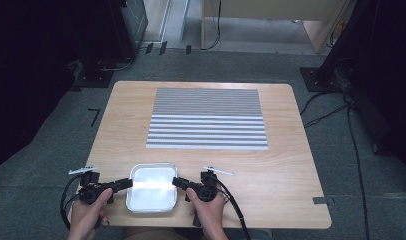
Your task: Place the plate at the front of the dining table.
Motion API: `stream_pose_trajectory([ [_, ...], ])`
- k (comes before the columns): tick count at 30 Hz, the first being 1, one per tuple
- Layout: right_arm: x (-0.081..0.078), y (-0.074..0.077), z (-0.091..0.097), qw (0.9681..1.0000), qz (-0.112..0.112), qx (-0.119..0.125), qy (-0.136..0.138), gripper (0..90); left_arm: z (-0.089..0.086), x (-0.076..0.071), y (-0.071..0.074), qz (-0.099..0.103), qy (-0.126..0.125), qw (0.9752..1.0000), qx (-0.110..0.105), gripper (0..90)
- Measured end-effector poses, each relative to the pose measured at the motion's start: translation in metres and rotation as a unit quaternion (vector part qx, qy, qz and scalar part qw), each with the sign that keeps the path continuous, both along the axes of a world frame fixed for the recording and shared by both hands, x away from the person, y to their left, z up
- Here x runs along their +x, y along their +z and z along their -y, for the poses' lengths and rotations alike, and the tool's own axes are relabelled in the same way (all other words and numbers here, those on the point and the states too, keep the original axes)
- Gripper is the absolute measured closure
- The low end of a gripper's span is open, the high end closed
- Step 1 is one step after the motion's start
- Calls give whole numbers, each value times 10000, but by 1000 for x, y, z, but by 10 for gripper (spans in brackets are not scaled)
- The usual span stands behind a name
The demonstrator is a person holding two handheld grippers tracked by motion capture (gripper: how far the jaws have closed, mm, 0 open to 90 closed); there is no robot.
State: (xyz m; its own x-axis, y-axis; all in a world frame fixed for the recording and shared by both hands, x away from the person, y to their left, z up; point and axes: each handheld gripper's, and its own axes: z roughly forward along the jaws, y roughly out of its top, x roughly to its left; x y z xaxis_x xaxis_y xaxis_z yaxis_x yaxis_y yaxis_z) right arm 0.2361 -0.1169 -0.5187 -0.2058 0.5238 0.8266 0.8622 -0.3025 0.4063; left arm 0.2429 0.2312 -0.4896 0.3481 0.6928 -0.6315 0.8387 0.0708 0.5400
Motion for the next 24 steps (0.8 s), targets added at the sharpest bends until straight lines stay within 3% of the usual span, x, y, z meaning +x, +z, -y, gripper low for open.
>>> stream_pose_trajectory([
  [24,0,-2,-1,10000,-22,-15,21,682,-1,2,-5,-86,10,10000,-12,632],
])
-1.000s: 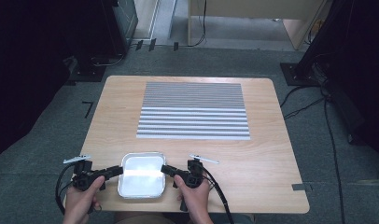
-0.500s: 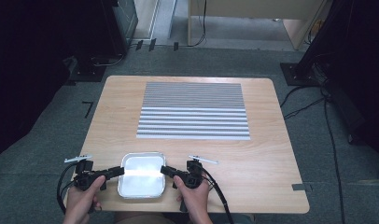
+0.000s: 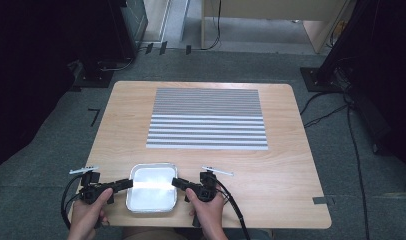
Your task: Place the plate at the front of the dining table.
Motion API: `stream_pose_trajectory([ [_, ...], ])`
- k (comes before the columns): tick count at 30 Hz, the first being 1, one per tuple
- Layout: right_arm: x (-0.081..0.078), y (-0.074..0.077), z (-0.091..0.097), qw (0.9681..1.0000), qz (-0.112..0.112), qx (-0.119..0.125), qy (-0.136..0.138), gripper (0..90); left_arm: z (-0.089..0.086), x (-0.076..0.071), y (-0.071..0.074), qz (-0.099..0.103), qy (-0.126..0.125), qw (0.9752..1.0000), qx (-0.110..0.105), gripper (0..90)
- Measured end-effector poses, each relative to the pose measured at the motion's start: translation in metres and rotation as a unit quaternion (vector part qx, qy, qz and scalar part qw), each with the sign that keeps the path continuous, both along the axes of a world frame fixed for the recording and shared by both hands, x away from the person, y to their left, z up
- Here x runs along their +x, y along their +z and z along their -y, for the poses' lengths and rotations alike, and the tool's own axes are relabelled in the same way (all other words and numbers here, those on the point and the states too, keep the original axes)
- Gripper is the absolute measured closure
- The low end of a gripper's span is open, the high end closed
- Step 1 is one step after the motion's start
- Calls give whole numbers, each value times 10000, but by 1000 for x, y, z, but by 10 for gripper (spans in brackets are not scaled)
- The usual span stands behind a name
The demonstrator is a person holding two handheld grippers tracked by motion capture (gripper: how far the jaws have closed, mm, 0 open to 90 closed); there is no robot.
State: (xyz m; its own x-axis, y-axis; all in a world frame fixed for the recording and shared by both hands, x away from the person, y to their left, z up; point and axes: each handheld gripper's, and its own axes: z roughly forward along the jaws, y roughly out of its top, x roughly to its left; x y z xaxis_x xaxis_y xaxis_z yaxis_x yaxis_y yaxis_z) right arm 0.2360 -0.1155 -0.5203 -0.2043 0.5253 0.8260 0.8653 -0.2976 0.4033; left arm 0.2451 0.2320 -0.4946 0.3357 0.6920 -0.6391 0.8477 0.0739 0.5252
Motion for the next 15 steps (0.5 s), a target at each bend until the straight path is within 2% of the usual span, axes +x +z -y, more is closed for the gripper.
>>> stream_pose_trajectory([
  [5,0,0,0,10000,27,-16,34,688,-2,1,-2,-42,-3,9999,-141,629],
  [15,-2,4,4,9998,54,211,-48,690,0,2,-2,16,32,9999,-159,624],
])
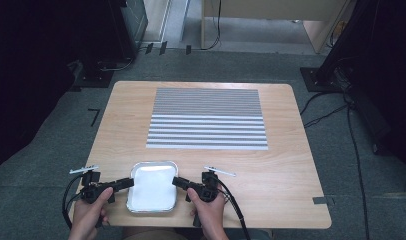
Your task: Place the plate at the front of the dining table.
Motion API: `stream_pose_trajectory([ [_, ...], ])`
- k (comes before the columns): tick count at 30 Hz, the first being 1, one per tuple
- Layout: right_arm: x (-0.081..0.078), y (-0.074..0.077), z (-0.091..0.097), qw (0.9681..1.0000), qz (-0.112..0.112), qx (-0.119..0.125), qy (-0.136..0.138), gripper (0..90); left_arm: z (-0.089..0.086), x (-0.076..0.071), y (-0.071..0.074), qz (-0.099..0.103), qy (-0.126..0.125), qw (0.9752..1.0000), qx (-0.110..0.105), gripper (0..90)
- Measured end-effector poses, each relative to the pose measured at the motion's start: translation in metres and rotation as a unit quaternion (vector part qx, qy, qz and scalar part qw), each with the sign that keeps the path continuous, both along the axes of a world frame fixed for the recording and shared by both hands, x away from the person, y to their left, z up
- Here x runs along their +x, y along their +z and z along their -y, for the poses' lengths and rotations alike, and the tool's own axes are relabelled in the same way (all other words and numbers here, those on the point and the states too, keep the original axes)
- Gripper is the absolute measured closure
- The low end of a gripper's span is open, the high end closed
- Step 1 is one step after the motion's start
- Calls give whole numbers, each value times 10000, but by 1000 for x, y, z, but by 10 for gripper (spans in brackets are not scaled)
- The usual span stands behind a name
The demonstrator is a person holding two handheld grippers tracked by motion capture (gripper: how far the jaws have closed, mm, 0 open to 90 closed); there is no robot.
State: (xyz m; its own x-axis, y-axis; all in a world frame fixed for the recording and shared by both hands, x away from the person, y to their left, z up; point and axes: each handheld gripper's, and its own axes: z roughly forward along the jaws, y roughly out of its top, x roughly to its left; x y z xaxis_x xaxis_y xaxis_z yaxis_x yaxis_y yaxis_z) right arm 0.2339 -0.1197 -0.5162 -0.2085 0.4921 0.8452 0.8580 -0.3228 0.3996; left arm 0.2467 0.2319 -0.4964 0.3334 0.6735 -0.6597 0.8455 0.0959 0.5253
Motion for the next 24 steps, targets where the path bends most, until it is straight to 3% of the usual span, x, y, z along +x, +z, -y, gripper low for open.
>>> stream_pose_trajectory([
  [16,-5,6,8,9998,63,150,-150,689,8,1,0,10,-59,10000,-10,617],
  [24,-7,6,14,9995,78,174,-238,689,18,2,-3,-6,-173,9998,109,606],
])
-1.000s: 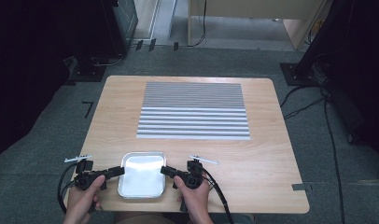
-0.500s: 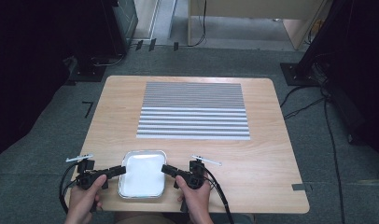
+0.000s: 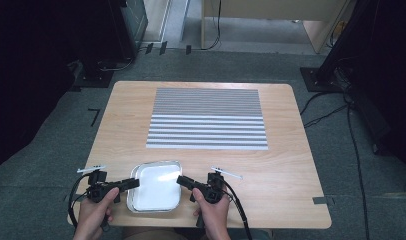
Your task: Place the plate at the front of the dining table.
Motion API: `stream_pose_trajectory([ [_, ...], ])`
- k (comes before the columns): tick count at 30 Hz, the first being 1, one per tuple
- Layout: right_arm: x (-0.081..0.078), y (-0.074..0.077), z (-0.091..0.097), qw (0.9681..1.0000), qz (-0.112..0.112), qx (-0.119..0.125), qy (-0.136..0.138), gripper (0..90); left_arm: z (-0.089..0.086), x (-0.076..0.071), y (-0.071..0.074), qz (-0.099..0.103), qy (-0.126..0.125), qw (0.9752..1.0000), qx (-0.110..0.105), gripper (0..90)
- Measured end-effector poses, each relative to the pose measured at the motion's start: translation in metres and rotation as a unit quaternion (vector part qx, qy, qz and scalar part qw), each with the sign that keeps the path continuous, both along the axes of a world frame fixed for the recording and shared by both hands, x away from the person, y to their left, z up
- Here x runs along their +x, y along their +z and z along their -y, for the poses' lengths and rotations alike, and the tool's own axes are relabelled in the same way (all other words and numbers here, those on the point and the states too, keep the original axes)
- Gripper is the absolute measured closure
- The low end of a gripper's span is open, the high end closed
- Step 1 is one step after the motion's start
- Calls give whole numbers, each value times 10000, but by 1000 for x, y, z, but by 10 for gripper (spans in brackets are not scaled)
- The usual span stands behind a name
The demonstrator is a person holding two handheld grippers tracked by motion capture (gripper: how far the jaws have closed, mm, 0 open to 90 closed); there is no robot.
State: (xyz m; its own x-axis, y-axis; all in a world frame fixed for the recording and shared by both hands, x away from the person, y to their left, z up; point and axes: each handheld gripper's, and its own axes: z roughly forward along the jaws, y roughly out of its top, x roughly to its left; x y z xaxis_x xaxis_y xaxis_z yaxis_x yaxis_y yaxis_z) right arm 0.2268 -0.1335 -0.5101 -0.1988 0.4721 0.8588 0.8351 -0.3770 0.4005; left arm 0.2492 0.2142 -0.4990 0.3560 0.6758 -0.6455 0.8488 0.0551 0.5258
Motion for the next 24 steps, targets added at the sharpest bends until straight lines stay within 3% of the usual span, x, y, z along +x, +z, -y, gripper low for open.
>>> stream_pose_trajectory([
  [6,-3,0,4,9999,37,-64,-80,689,6,0,0,15,-58,10000,77,594],
  [10,-4,1,3,9996,99,-262,-101,689,10,-1,1,58,-79,9996,246,591],
  [11,-6,2,0,9983,215,-531,-145,690,12,-2,1,71,-78,9995,314,594],
  [12,-6,2,0,9983,215,-531,-145,690,13,-2,1,107,-79,9991,405,594],
  [15,-12,3,-4,9933,334,-1065,-296,693,19,-3,3,208,-75,9972,710,597],
  [16,-12,3,-4,9933,334,-1065,-296,693,19,-3,3,208,-75,9972,710,600],
  [19,-17,5,-8,9891,407,-1366,-357,717,22,-4,4,265,-63,9956,896,610],
  [20,-19,6,-10,9868,469,-1499,-387,723,23,-5,5,289,-74,9947,980,615],
  [21,-22,9,-15,9816,613,-1757,-420,737,24,-5,5,314,-71,9938,1066,633],
  [22,-22,9,-15,9816,613,-1757,-420,737,26,-6,5,332,-62,9929,1144,633],
  [24,-26,12,-22,9738,769,-2091,-458,752,29,-7,5,366,-76,9910,1289,647],
])
